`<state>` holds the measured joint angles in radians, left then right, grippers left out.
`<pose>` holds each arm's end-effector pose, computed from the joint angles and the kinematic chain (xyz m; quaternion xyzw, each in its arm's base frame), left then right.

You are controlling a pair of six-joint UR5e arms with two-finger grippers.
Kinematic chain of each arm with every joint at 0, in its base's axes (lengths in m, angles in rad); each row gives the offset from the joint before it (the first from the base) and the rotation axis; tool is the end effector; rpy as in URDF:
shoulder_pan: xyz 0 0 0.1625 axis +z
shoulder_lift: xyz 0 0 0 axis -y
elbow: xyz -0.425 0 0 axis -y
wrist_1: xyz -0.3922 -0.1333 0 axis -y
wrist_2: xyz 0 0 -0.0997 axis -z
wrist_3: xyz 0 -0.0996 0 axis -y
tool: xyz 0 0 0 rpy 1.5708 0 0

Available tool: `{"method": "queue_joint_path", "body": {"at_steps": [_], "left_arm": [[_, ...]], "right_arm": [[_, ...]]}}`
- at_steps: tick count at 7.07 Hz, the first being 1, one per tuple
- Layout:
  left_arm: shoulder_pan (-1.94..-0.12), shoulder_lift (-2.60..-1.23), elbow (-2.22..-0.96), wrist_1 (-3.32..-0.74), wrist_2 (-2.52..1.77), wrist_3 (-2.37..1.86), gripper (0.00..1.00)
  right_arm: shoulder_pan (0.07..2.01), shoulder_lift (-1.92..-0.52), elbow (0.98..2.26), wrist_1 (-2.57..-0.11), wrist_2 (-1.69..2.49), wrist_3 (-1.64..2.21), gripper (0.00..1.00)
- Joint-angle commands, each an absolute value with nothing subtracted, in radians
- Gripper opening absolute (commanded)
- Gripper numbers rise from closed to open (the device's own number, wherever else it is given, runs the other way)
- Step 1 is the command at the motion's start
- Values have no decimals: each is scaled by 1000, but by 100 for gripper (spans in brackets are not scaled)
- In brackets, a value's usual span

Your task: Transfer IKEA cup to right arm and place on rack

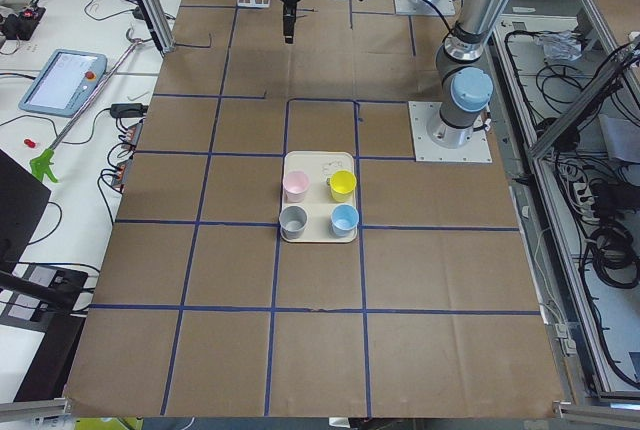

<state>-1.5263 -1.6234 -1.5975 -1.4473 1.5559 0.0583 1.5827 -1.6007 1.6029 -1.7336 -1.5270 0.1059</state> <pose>-0.1116 -0.5228 0.4608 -0.0071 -0.9997 0.0224 0.0063 0.1435 -0.4921 0.5042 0.0451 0.9955 -0.0788 0.0265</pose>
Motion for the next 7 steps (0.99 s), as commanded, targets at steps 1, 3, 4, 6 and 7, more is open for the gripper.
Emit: {"method": "queue_joint_path", "body": {"at_steps": [1,3,4,6,7], "left_arm": [[-1526,-1628,-1592,-1459,1560,57,100],[-1526,-1629,-1589,-1465,1560,55,100],[-1526,-1628,-1586,-1482,1560,52,100],[-1526,-1628,-1585,-1485,1559,48,100],[-1526,-1628,-1585,-1485,1560,46,100]], "right_arm": [[1615,-1597,1606,-1727,-1539,101,100],[1614,-1594,1609,-1733,-1555,98,100],[1614,-1594,1608,-1735,-1563,95,100],[1614,-1595,1609,-1729,-1585,97,100],[1614,-1595,1609,-1729,-1583,100,100]]}}
